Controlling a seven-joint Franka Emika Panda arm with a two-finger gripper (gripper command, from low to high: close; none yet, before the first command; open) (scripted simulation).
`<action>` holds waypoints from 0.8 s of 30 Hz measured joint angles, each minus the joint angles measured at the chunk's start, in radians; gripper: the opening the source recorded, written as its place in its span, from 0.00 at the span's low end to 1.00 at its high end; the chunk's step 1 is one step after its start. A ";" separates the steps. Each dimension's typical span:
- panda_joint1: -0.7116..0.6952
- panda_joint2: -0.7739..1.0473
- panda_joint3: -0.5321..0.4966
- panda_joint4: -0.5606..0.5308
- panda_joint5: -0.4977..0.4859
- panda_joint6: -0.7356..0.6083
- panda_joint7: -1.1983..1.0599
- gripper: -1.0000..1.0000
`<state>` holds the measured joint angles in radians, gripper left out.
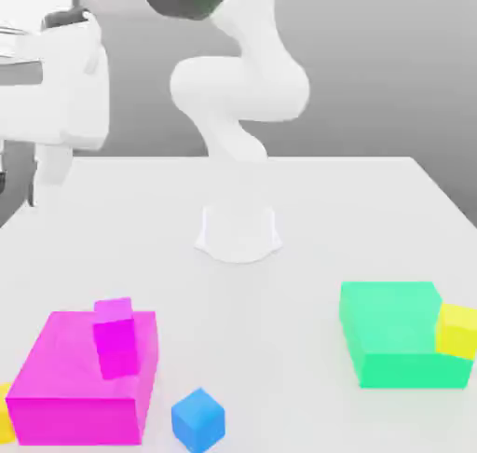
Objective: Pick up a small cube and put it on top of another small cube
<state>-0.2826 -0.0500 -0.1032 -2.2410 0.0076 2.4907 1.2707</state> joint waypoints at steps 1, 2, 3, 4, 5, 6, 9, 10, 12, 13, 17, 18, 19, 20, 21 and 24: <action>-0.017 0.036 -0.007 0.003 0.005 0.009 0.019 0.50; -0.034 0.073 -0.012 0.006 0.012 0.018 0.038 0.50; -0.044 0.109 -0.017 0.009 0.019 0.028 0.056 0.50; -0.053 0.146 -0.023 0.011 0.026 0.037 0.074 0.50; -0.060 0.183 -0.029 0.014 0.035 0.046 0.091 0.50; -0.068 0.219 -0.036 0.017 0.045 0.055 0.107 0.50; -0.096 0.330 -0.058 0.026 0.081 0.081 0.151 0.50; -0.106 0.367 -0.064 0.029 0.095 0.090 0.164 0.50; -0.128 0.441 -0.070 0.037 0.123 0.112 0.184 0.50; -0.137 0.478 -0.066 0.043 0.135 0.133 0.183 0.50; -0.166 0.606 -0.035 0.070 0.170 0.226 0.166 0.00; -0.166 0.606 -0.035 0.070 0.170 0.226 0.166 0.00; -0.166 0.606 -0.035 0.070 0.170 0.227 0.166 0.00; -0.166 0.606 -0.035 0.070 0.170 0.227 0.165 0.00; -0.166 0.606 -0.035 0.070 0.170 0.228 0.165 0.00; -0.165 0.602 -0.036 0.069 0.169 0.225 0.166 0.00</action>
<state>-0.4477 0.5517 -0.1396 -2.1720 0.1770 2.7153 1.4371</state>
